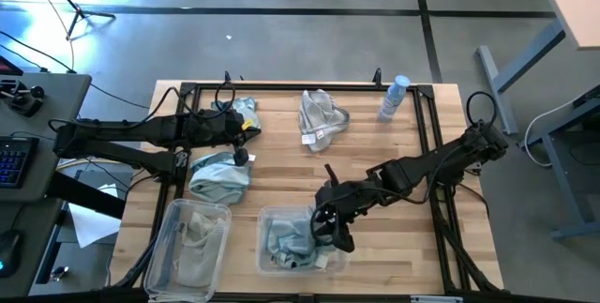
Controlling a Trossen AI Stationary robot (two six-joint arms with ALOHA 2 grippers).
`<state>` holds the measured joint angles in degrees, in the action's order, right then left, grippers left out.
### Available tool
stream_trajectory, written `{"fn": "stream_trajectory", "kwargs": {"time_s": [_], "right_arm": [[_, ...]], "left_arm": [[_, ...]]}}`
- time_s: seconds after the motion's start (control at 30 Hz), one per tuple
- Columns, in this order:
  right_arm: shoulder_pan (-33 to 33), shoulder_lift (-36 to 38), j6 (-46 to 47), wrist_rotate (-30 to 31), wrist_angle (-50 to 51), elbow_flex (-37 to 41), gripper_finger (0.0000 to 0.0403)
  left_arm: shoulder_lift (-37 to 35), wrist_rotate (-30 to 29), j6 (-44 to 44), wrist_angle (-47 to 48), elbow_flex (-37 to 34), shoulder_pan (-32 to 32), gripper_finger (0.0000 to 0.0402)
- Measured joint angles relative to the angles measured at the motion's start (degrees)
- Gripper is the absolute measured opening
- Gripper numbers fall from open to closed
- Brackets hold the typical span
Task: Sort microfiber towel by color & place in baskets
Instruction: Put the bottom right blue towel into the right transparent bin, then put the bottom left blue towel into the right transparent bin
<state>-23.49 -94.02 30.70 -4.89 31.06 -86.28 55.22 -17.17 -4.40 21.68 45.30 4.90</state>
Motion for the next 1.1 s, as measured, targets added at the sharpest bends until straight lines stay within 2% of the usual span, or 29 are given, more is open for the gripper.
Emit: {"fn": "stream_trajectory", "kwargs": {"time_s": [0.2,0.4,0.83,1.1], "right_arm": [[0.0,0.0,2.5,-2.4,3.7,0.0,0.0124],[0.0,0.0,0.2,-2.5,3.1,0.0,0.0124],[0.2,0.5,0.7,1.3,0.5,0.0,0.0124],[2.8,2.6,0.0,3.3,5.5,0.0,0.0112]], "left_arm": [[0.0,0.0,-0.9,0.0,0.0,0.0,0.0000],[0.0,0.0,-1.5,0.0,0.0,0.0,0.0000],[0.0,0.0,-3.0,0.0,0.0,0.0,0.0000],[0.0,0.1,-3.0,0.0,0.0,0.0,0.0000]]}}
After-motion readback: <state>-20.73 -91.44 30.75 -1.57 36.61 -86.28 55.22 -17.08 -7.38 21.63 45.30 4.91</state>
